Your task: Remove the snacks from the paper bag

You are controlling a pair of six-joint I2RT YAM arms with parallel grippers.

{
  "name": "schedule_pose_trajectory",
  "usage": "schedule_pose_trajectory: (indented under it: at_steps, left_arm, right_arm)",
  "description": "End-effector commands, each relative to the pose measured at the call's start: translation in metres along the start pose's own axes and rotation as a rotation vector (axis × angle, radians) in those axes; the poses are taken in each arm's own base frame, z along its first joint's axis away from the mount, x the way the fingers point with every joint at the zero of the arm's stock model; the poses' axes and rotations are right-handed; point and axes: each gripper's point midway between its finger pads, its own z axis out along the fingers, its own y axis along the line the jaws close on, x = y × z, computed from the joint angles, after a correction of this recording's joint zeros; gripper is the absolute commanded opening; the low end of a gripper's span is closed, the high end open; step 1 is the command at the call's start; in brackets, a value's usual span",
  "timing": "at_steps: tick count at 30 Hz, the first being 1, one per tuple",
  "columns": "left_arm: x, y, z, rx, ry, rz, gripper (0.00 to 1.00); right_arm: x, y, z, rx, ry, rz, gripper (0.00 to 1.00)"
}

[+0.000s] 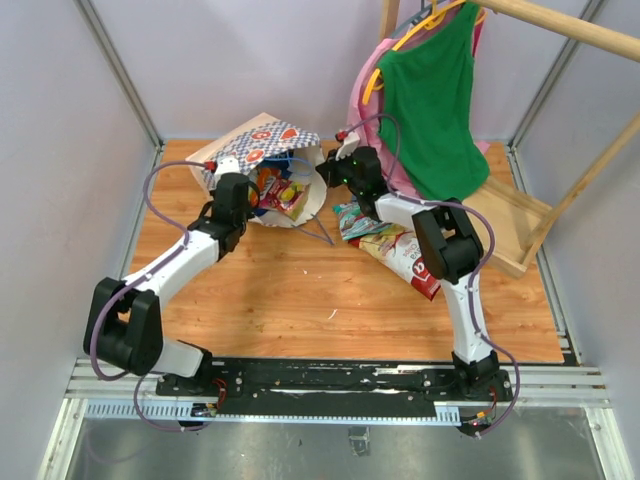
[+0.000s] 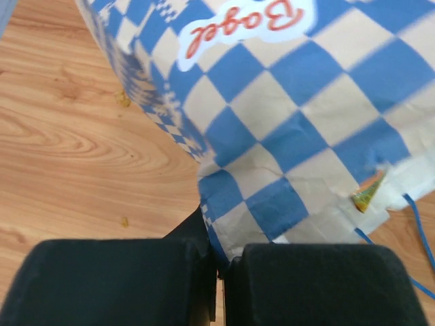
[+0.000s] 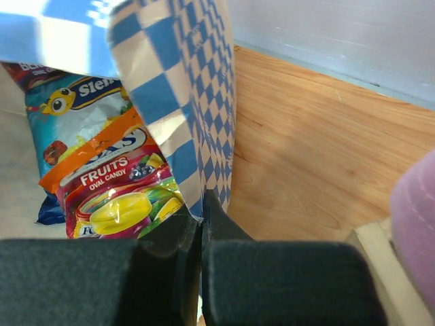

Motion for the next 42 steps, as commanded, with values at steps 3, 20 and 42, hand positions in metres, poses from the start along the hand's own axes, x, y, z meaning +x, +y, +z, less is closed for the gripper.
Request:
schedule_pose_trajectory:
  at_steps: [3, 20, 42]
  left_arm:
    - [0.001, 0.050, 0.018, -0.156, 0.026, -0.002, 0.01]
    - [-0.025, 0.099, 0.053, -0.245, 0.033, -0.065, 0.00]
    - [-0.008, 0.086, 0.025, -0.045, -0.014, -0.149, 0.13]
  right_arm:
    - [0.000, 0.032, 0.024, -0.061, -0.013, 0.012, 0.01]
    - [-0.011, 0.077, 0.095, -0.125, -0.003, 0.018, 0.01]
    - [-0.019, 0.112, -0.083, -0.039, -0.003, 0.634, 0.98]
